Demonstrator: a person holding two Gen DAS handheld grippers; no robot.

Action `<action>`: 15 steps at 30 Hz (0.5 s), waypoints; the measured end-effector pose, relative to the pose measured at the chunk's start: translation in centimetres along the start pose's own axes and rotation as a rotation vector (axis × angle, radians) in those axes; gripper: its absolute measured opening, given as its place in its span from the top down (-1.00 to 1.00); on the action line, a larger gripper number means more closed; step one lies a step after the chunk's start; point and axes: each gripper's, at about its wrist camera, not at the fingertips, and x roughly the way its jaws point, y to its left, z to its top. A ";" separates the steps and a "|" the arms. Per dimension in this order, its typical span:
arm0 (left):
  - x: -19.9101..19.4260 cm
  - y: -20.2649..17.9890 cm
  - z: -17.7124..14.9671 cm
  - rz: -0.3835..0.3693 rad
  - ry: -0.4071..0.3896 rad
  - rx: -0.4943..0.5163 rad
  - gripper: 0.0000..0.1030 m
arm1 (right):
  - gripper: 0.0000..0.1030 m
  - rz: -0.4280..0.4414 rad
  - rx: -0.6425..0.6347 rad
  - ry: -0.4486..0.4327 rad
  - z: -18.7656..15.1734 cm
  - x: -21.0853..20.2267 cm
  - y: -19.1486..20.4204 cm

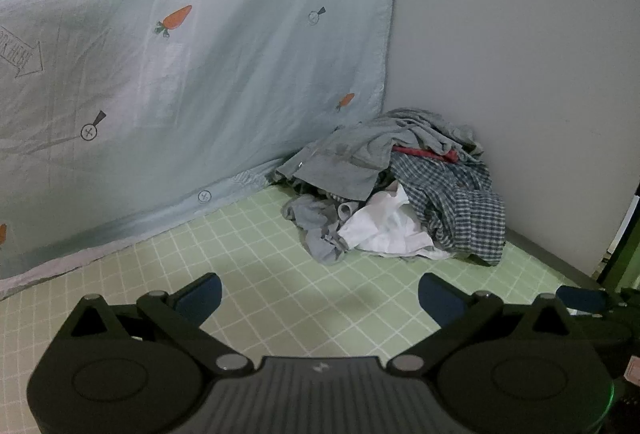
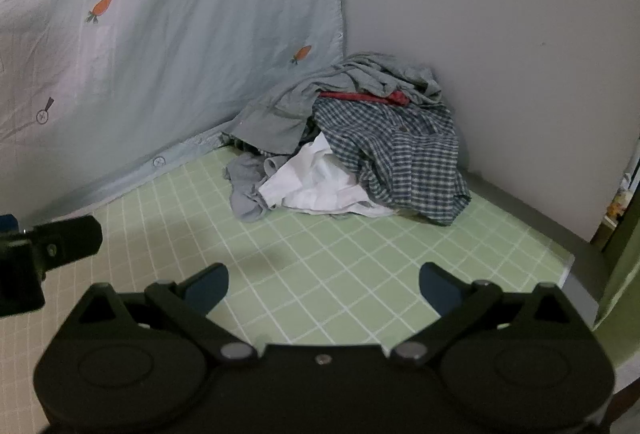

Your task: Fold clothes

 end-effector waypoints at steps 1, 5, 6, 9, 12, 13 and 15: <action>0.0 -0.1 0.0 0.001 -0.002 0.003 -1.00 | -0.99 0.000 -0.001 0.000 0.0 0.0 0.0; -0.2 -0.4 -0.1 -0.001 0.001 0.002 -1.00 | -0.99 -0.001 -0.005 -0.002 0.1 0.2 0.0; 0.0 -0.2 0.0 -0.001 0.001 0.001 -1.00 | -0.99 -0.001 -0.006 -0.002 0.1 0.2 0.0; 0.3 0.2 0.1 0.001 0.000 0.000 -1.00 | -0.99 -0.002 -0.010 -0.002 0.1 0.2 0.1; 0.4 0.5 0.2 -0.002 -0.004 0.002 -1.00 | -0.99 -0.006 -0.013 -0.003 0.2 -0.2 0.3; 0.3 0.5 0.2 -0.003 -0.005 0.003 -1.00 | -0.99 -0.008 -0.015 -0.002 0.4 -0.1 0.3; 0.2 0.7 0.2 -0.004 -0.008 0.006 -1.00 | -0.99 -0.011 -0.012 -0.004 0.3 -0.3 0.1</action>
